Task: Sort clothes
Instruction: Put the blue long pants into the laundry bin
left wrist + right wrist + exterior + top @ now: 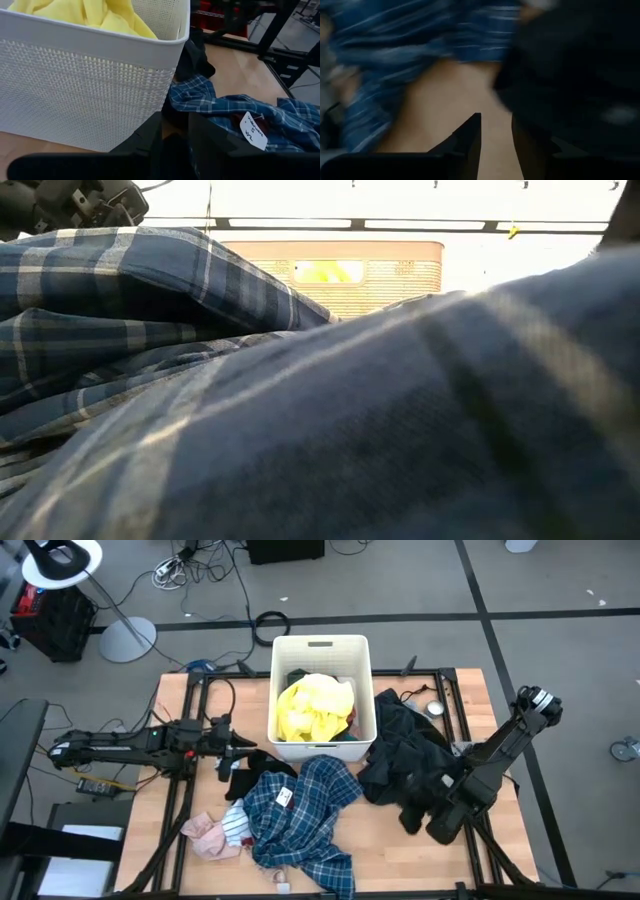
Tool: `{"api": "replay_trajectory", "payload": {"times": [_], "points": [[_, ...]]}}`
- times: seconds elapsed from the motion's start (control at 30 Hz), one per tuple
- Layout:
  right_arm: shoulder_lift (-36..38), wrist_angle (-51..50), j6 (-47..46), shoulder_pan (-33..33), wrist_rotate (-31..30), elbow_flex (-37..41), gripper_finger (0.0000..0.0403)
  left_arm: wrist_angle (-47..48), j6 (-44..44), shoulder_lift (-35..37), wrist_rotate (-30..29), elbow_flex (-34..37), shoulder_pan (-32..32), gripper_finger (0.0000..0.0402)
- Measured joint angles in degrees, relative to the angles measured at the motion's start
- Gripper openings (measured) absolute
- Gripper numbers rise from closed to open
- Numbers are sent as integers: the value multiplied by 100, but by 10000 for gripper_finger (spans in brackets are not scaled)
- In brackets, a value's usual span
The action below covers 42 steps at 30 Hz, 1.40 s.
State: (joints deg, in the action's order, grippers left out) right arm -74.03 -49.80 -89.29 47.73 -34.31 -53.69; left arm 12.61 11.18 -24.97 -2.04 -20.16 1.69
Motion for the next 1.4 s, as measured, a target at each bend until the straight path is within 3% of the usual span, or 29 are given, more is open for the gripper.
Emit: {"api": "replay_trajectory", "payload": {"times": [0.2, 0.4, 0.63, 0.93, 1.1, 1.3, 1.4], "points": [[-447, 1952, 2547, -321, -10, 0, 109, -157, 91, -2, 0, -4, 0, 102], [-945, 3481, 4076, -997, -101, 0, 115, -202, 106, -3, 9, -4, 0, 102], [-1684, 5269, 5868, -1863, 1025, -15, 142, -199, 98, -4, 17, -4, 0, 102], [-2628, 5526, 7443, -2554, 1722, -788, 189, -199, 105, -4, 20, -4, 0, 102], [-3272, 5519, 7790, -2828, 2494, -1249, 197, -200, 107, -4, 20, -4, 0, 102], [-3756, 5515, 7798, -3024, 2968, -1642, 180, -198, 108, -4, 20, -4, 0, 102], [-3741, 5517, 7934, -3058, 2961, -1680, 137, -195, 109, -4, 22, -4, 0, 102]]}}
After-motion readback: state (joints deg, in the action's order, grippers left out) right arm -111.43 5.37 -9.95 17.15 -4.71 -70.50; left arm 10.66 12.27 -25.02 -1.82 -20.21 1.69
